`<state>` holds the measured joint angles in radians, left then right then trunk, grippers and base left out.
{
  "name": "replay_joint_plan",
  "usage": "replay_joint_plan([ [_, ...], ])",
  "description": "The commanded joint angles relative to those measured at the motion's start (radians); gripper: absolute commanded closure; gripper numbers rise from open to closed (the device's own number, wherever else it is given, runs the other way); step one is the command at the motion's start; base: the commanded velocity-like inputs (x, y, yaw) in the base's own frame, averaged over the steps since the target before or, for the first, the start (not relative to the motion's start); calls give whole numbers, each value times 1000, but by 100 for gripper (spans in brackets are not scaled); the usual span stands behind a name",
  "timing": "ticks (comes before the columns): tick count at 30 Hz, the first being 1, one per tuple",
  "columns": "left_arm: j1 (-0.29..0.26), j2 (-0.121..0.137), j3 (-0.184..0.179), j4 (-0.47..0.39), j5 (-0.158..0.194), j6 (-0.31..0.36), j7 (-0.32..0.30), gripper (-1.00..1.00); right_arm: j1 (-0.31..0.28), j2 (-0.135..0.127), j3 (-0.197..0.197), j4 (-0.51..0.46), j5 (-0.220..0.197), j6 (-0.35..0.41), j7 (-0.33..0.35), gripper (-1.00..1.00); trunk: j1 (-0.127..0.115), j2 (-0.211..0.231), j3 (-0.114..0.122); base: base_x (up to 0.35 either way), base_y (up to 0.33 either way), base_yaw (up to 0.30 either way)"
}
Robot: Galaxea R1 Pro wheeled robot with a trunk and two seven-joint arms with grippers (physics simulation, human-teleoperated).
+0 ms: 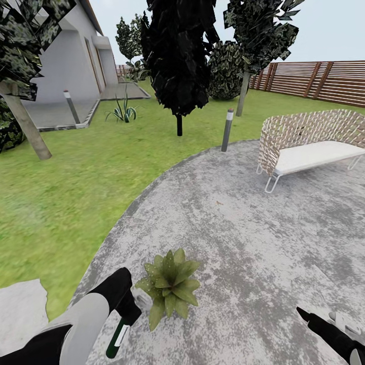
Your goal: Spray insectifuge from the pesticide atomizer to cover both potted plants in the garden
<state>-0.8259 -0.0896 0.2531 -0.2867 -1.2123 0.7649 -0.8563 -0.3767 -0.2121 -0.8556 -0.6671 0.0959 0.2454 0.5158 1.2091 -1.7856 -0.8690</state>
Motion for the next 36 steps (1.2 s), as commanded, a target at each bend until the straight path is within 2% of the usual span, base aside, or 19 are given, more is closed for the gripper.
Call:
replay_joint_plan([
  [1,0,-1,8,-3,-9,5,-6,100,-1,1,-6,-2,10,5,9,-100,4,-7,-4,0,0,0],
  [13,-1,4,10,-3,-10,5,-5,100,-2,1,-6,-1,10,5,9,-100,50,-91,-42,0,0,0],
  [23,-1,6,10,-5,-10,5,-2,100,-1,1,-6,-1,10,5,9,-100,50,-91,-42,0,0,0],
  [30,0,-1,8,-56,-10,9,58,100,-2,1,-6,-2,10,5,9,-100,50,-91,-42,0,0,0],
  [36,0,-2,9,-53,-9,6,61,100,-1,1,-6,-1,10,5,9,-100,50,-91,-42,0,0,0],
])
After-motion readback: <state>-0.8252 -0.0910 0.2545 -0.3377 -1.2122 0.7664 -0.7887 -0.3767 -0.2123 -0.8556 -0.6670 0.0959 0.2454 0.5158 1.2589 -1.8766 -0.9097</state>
